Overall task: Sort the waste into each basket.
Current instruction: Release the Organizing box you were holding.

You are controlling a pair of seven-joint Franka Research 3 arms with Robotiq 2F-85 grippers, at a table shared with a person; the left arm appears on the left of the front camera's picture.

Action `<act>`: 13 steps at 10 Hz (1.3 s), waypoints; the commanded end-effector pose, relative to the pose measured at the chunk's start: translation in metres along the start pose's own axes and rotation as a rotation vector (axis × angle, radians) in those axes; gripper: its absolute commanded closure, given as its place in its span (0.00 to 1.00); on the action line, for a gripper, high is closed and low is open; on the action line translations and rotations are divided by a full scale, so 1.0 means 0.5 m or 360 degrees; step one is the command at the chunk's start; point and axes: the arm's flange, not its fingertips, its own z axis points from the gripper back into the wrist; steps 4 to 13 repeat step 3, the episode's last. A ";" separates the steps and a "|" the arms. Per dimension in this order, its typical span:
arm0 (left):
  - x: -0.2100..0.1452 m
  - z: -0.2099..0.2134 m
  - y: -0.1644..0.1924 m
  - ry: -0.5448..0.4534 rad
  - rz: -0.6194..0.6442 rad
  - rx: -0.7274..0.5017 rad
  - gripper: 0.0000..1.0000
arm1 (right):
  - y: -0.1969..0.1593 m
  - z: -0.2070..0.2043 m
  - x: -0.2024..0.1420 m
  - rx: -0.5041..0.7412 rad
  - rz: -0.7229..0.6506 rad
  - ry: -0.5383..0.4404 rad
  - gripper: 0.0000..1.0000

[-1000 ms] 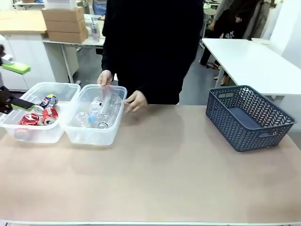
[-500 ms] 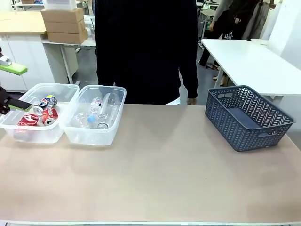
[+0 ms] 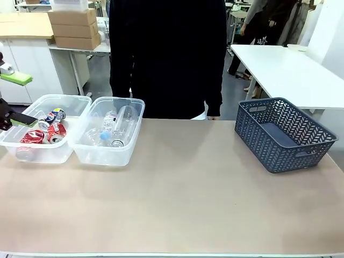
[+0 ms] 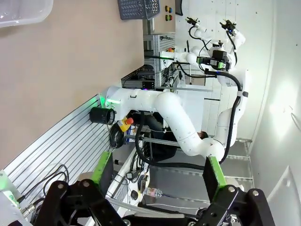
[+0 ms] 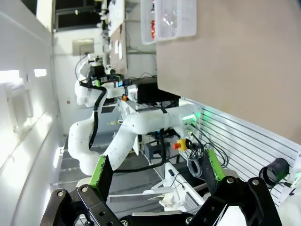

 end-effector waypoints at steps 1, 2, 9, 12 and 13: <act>-0.002 0.006 0.002 0.0019 -0.0042 0.0000 0.00 | 0.001 0.002 0.004 0.0011 0.0045 0.0005 0.00; -0.002 0.006 0.002 0.0019 -0.0042 0.0000 0.00 | 0.001 0.002 0.004 0.0011 0.0045 0.0005 0.00; -0.002 0.006 0.002 0.0019 -0.0042 0.0000 0.00 | 0.001 0.002 0.004 0.0011 0.0045 0.0005 0.00; -0.002 0.006 0.002 0.0019 -0.0042 0.0000 0.00 | 0.001 0.002 0.004 0.0011 0.0045 0.0005 0.00; -0.002 0.006 0.002 0.0019 -0.0042 0.0000 0.00 | 0.001 0.002 0.004 0.0011 0.0045 0.0005 0.00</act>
